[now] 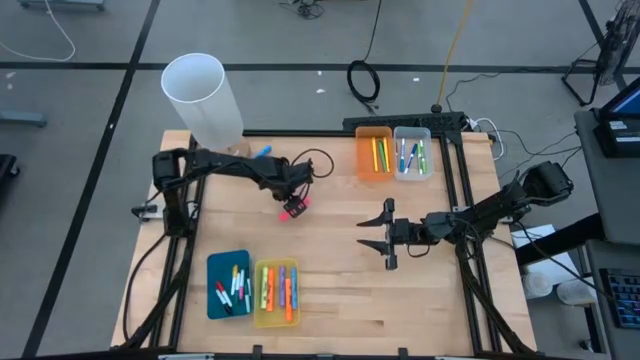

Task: Pick & Place Markers
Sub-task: Put the pink highlighter pen into the yellow bin, then put the light blue highlighter pen into the yellow bin

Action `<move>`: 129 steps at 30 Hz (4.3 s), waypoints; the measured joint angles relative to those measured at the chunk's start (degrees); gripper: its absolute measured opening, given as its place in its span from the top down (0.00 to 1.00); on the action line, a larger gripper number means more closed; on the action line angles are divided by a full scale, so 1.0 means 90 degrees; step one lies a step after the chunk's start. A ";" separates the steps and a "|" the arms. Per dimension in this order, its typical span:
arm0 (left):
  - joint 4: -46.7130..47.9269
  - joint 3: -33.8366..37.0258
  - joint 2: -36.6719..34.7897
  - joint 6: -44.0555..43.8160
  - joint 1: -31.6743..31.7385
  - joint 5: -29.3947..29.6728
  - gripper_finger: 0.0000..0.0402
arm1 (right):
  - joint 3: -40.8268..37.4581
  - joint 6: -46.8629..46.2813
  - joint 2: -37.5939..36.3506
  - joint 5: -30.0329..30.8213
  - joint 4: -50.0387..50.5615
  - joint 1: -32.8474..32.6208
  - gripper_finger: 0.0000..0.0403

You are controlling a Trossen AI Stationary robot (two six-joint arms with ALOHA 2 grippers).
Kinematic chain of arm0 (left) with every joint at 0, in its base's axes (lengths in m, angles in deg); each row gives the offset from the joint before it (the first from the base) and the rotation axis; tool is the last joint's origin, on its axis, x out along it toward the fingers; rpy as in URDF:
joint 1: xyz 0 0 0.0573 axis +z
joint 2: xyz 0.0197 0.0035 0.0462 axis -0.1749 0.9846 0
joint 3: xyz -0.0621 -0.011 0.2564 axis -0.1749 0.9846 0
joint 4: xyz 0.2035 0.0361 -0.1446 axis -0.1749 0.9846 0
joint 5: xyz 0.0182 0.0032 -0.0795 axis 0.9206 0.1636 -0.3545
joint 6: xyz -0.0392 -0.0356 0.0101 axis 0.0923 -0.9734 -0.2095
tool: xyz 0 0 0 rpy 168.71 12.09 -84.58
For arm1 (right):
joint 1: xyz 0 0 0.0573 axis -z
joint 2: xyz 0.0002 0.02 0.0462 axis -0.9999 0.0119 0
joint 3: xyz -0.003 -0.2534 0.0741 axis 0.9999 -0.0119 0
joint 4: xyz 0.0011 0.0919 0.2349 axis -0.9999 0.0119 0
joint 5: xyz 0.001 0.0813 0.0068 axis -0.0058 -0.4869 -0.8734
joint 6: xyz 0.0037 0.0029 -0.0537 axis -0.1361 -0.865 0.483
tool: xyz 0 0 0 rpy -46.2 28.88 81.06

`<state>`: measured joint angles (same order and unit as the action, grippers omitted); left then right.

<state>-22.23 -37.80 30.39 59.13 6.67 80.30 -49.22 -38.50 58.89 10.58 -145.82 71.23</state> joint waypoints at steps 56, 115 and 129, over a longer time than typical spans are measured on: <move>-0.1986 -0.0050 0.0865 -0.1127 -0.2509 0.0644 0.49 | 0.0000 0.0002 0.0002 0.0012 -0.0005 0.0002 0.55; -0.0244 0.0002 -0.1076 -0.7717 -0.5639 -0.0360 0.57 | 0.0002 -0.0172 0.0000 0.0017 -0.0005 0.0000 0.55; -0.0392 -0.0005 -0.1649 -0.3024 -0.4924 0.1913 0.51 | 0.0002 -0.0172 0.0000 0.0010 -0.0005 0.0000 0.55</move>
<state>-25.76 -37.84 15.56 31.91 -37.65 97.53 -49.20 -40.06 58.89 10.66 -145.87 71.23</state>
